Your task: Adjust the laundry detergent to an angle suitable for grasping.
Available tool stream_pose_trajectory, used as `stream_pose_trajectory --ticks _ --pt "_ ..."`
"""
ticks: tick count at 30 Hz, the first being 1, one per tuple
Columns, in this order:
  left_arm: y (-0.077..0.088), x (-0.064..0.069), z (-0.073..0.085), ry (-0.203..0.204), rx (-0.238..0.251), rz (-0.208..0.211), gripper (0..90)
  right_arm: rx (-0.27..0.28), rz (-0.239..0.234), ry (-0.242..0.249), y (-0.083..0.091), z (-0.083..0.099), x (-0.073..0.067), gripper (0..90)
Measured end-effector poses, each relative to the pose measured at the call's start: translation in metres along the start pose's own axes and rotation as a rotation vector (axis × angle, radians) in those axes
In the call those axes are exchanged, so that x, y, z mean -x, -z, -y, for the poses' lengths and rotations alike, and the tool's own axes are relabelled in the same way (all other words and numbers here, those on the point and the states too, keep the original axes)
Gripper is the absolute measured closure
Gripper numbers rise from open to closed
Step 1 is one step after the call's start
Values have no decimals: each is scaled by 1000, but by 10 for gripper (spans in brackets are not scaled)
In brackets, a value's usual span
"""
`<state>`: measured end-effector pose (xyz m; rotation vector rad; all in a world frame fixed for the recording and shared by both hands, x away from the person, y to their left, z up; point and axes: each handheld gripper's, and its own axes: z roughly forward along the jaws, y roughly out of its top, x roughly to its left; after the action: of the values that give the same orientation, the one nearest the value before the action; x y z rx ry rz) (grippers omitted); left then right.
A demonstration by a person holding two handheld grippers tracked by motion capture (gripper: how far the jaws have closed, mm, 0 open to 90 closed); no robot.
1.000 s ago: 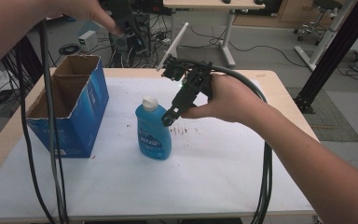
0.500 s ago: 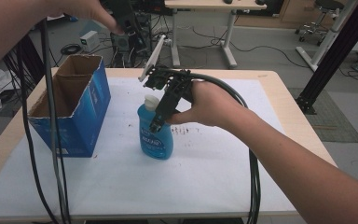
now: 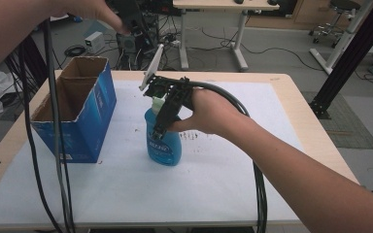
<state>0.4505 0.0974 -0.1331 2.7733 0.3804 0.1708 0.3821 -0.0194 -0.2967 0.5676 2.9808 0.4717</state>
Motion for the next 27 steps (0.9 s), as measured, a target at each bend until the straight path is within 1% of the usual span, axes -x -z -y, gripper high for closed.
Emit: stream_pose_trajectory --ticks 7,8,9,27 --pt "0 0 0 0 0 -1 206 -5 9 7 -3 -2 -1 129" --pt "0 0 0 0 0 -2 206 -7 8 9 -3 -2 -1 161" --pt "0 0 0 1 0 -4 206 -4 -6 16 -3 -2 -1 189" --pt "0 0 0 3 -1 -8 206 0 17 12 -2 -2 -1 191"
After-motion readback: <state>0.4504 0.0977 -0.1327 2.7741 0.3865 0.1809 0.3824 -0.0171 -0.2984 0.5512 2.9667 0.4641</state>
